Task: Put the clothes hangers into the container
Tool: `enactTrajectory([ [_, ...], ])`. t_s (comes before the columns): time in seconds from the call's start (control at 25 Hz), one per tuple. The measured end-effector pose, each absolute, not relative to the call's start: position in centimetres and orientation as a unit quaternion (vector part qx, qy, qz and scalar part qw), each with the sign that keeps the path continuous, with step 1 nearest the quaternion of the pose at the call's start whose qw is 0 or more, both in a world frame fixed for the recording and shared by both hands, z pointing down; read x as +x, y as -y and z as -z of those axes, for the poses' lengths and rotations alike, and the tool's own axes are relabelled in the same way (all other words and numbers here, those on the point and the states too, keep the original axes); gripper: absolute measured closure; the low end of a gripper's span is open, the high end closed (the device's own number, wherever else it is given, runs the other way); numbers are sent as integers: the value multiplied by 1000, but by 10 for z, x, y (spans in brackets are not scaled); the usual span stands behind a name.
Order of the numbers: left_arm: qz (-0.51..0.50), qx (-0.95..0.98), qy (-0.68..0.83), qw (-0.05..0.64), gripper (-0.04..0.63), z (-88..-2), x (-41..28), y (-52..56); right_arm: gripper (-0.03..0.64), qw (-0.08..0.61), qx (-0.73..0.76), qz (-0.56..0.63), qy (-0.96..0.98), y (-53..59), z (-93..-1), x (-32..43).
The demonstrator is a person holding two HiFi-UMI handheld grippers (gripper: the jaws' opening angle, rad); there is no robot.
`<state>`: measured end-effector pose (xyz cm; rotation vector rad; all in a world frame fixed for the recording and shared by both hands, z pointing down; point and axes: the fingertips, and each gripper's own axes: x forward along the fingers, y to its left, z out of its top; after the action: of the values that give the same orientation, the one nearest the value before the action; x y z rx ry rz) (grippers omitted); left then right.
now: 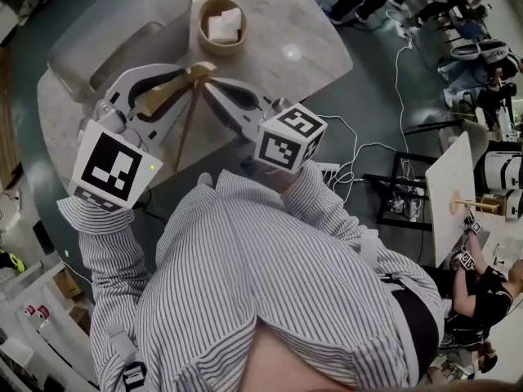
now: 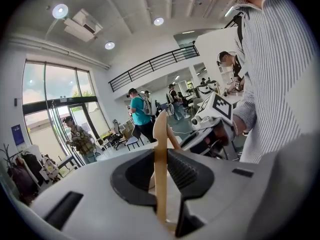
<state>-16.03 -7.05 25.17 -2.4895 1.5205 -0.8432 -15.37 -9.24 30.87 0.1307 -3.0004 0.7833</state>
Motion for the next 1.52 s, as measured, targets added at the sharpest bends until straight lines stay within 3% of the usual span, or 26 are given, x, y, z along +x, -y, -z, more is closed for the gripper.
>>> enactTrajectory([
  [0.64, 187, -805, -561, 56, 508, -217, -185, 84, 601, -10, 24, -221, 975, 107, -278, -167],
  [1.12, 133, -813, -561, 75, 506, -174, -193, 88, 601, -52, -4, -115, 992, 126, -213, -186],
  [1.52, 149, -789, -581, 133, 508, -127, -208, 96, 601, -78, -17, -87, 993, 143, -182, -209],
])
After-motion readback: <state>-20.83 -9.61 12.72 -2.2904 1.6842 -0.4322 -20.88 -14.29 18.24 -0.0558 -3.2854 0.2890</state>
